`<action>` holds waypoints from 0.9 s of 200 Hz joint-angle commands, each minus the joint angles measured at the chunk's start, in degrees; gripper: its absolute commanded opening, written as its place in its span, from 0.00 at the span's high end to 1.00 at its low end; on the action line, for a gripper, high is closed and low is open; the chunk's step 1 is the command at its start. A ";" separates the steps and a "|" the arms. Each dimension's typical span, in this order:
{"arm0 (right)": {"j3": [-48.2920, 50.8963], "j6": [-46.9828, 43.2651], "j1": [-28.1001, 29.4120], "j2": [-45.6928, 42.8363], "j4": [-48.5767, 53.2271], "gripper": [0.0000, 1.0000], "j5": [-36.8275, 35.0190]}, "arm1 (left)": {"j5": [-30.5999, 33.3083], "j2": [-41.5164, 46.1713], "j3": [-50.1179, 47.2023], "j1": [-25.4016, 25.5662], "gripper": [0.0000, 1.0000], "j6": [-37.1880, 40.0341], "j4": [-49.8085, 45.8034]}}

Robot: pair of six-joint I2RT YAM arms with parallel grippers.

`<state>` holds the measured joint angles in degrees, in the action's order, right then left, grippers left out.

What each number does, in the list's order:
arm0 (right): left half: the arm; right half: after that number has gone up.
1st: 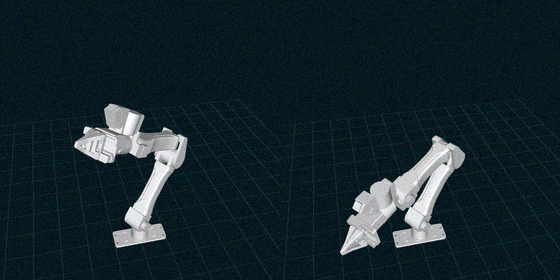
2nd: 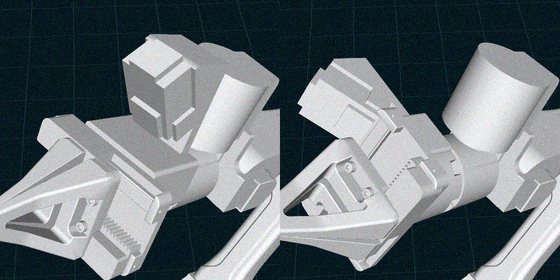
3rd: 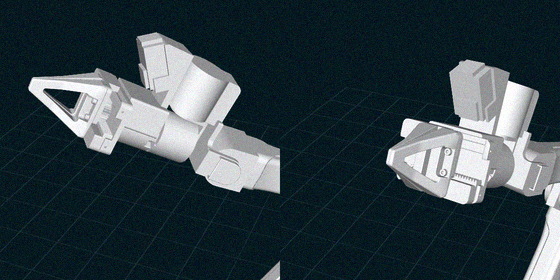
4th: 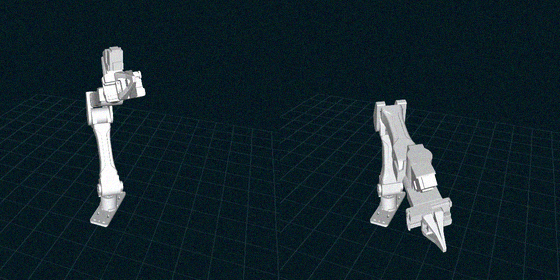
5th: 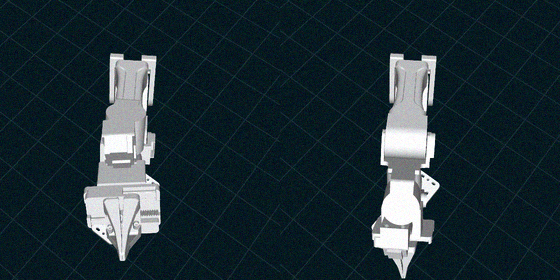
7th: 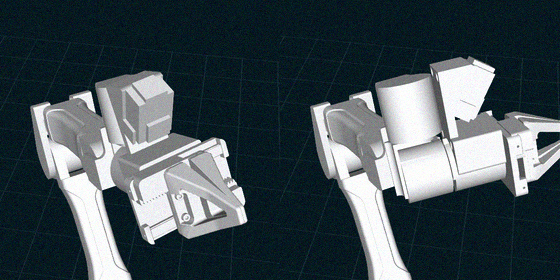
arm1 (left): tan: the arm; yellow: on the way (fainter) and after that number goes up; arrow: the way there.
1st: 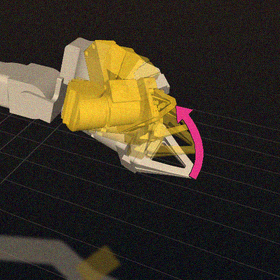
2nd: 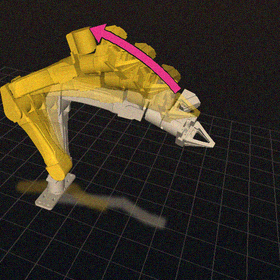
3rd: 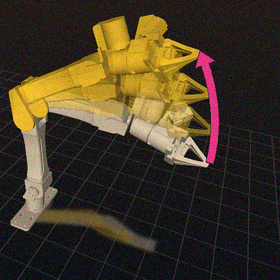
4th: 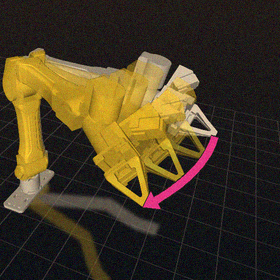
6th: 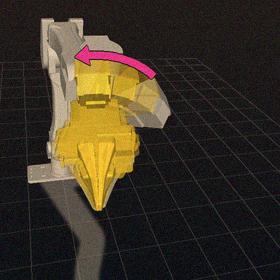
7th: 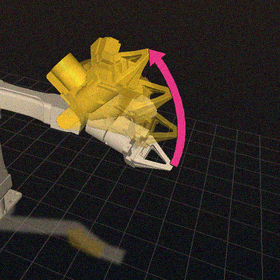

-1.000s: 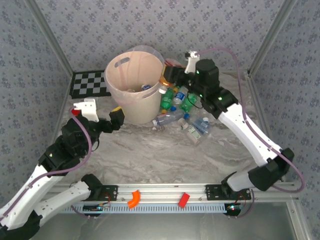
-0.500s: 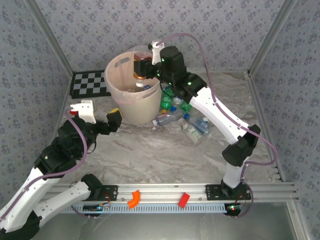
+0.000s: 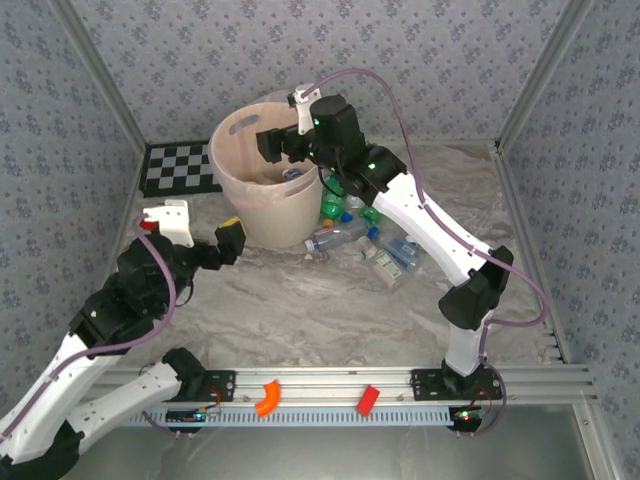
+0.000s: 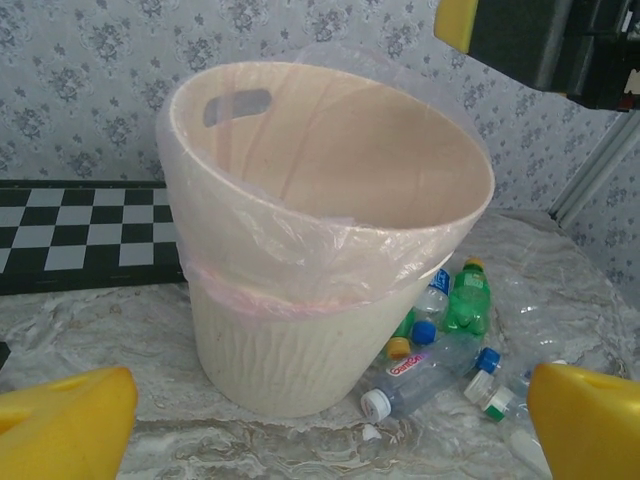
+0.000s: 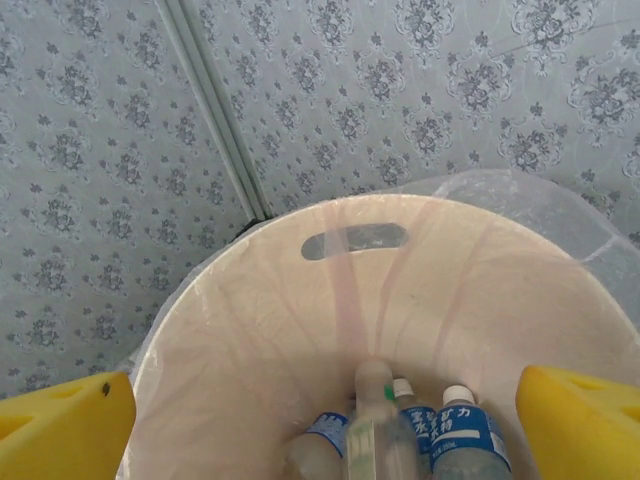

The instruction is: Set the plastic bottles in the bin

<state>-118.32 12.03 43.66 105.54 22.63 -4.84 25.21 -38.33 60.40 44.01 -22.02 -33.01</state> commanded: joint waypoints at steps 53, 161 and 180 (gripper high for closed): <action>10.67 -1.70 0.23 -9.28 -2.14 0.00 -4.02 | -9.40 -3.09 1.19 0.28 0.00 2.58 1.57; 37.22 2.76 -6.00 -24.89 0.07 0.00 -5.71 | -21.09 -10.36 -0.01 0.36 0.00 3.15 5.70; 41.29 3.67 -7.64 -26.02 2.32 0.00 -5.12 | -21.55 -11.22 -0.42 0.37 0.00 2.99 6.42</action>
<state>-81.21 13.54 37.71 81.73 21.80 -9.52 5.91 -48.93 60.38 44.01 -19.53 -29.56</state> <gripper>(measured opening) 0.995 0.997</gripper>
